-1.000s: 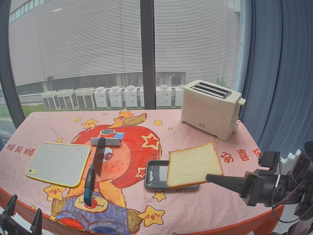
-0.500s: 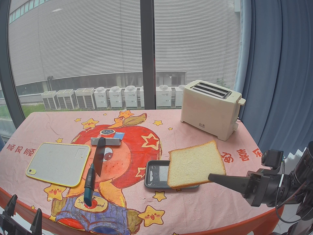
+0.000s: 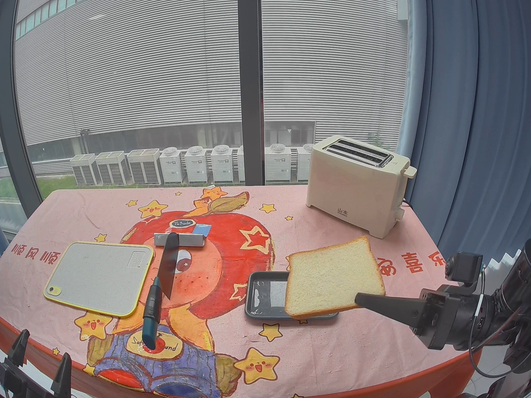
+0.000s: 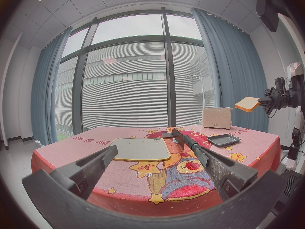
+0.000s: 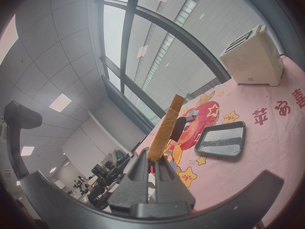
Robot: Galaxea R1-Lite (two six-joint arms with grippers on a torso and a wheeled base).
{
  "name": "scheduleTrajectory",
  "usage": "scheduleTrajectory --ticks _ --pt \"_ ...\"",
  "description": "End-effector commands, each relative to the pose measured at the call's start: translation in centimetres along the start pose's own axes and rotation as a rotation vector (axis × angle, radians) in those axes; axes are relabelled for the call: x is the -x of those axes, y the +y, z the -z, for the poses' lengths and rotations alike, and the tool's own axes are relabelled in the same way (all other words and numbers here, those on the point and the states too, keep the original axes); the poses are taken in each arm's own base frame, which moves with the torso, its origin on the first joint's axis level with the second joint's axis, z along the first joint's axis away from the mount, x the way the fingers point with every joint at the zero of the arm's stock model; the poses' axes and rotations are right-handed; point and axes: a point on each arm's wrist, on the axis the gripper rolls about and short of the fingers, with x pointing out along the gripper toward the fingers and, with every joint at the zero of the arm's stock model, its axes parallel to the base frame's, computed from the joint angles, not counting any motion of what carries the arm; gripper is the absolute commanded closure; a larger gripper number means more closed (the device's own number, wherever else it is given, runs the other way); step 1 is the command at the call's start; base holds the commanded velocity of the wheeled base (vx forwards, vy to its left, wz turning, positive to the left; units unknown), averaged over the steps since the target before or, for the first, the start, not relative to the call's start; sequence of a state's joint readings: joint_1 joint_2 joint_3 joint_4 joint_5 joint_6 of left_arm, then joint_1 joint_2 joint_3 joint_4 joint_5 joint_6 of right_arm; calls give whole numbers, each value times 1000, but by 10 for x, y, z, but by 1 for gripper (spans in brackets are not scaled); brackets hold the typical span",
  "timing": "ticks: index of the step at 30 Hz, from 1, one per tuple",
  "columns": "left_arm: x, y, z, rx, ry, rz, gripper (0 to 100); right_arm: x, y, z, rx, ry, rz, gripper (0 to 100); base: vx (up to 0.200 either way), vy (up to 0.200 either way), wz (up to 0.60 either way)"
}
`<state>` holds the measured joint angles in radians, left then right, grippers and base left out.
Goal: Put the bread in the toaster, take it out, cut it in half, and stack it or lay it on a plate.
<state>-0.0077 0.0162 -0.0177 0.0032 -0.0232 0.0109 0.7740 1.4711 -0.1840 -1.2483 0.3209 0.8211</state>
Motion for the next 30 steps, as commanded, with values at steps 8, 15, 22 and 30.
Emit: scheduleTrajectory --ticks 8,15,22,30 --pt "0 0 5 0 1 0 0 2 3 -1 5 -9 -10 100 0 0 0" --pt "0 0 5 0 1 0 0 3 1 0 2 -2 -5 100 0 0 0" --pt "0 0 5 0 1 0 0 3 2 0 2 -2 -7 100 0 0 0" --pt "0 0 5 0 1 0 0 3 1 0 3 -6 -5 100 0 0 0"
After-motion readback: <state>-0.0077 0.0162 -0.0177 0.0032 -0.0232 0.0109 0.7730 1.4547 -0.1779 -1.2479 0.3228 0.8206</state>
